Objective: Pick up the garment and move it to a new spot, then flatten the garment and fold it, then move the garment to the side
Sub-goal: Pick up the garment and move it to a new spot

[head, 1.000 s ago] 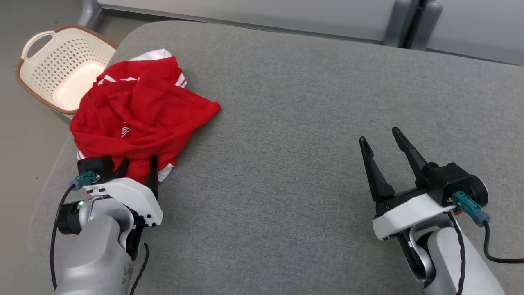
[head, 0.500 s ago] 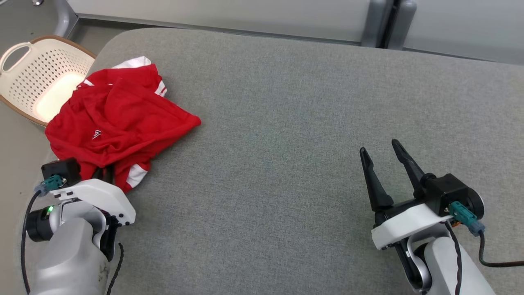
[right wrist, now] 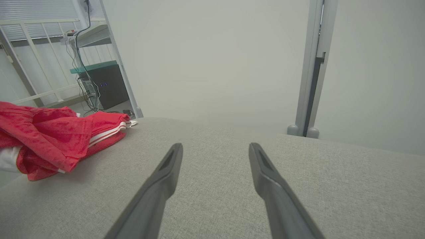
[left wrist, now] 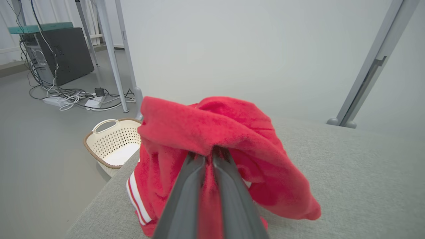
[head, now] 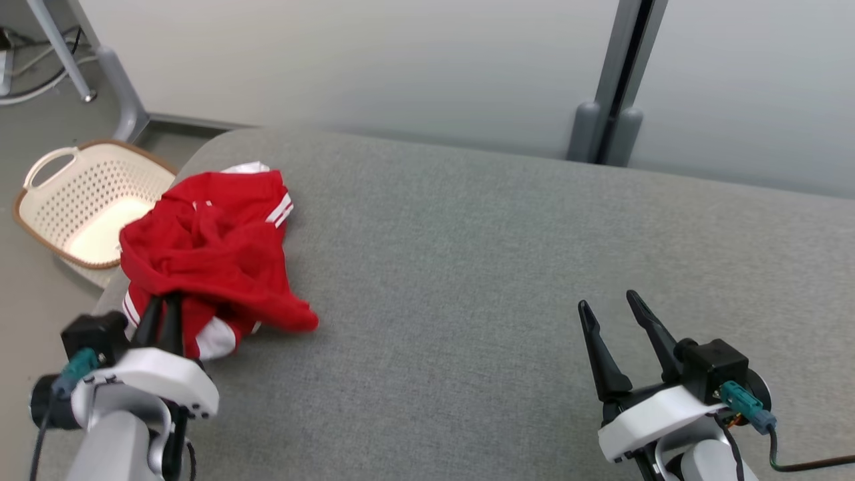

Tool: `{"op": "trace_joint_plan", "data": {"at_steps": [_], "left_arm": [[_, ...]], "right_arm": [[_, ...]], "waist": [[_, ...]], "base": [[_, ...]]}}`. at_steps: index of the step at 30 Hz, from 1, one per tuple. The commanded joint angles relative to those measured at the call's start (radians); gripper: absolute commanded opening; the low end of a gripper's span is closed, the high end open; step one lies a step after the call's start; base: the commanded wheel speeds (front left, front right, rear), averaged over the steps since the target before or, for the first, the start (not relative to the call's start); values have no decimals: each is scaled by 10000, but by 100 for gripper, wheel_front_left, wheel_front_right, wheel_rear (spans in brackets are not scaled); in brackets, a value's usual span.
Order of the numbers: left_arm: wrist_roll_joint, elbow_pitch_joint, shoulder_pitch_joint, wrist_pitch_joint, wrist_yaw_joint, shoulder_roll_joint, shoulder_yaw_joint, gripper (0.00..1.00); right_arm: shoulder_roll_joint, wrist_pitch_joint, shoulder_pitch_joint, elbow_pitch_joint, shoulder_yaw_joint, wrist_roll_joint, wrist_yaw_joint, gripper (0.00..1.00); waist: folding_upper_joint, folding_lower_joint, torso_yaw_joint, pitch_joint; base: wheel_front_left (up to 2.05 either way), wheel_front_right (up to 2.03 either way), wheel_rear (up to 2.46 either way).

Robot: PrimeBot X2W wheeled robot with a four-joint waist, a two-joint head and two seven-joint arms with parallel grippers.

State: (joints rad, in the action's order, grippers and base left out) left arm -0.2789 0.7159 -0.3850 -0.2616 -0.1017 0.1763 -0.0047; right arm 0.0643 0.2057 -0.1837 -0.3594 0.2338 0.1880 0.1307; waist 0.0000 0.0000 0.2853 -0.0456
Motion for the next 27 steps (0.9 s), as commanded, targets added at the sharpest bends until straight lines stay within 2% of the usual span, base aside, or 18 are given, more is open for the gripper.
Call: {"op": "trace_joint_plan", "data": {"at_steps": [1, 9, 14, 20, 27], "left_arm": [[78, -354, 352, -46, 61, -42, -26, 0], [27, -2716, 1956, 766, 98, -464, -572, 0], [-129, -3898, 2372, 1471, -2, -803, -1219, 0], [-419, -4531, 2088, 1942, -125, -1117, -2266, 0], [-526, -4751, 1198, 2137, -203, -1213, -3779, 0]], "right_arm": [[15, 101, 155, -12, -17, 79, 0, 100], [-60, 68, 398, 57, 17, 149, 0, 100], [-69, -55, 308, 187, 60, 93, 0, 100], [-83, -16, 64, 314, -26, 108, 0, 100], [-112, 114, -153, 322, -131, 187, 0, 100]], "waist": [[0, 0, -251, 433], [0, 0, -1198, 656], [0, 0, -2093, 386], [0, 0, -3430, -166], [0, 0, -4981, -838]], "base": [[0, 0, 0], [0, 0, 0], [0, 0, 0], [0, 0, 0], [0, 0, 0]]}}
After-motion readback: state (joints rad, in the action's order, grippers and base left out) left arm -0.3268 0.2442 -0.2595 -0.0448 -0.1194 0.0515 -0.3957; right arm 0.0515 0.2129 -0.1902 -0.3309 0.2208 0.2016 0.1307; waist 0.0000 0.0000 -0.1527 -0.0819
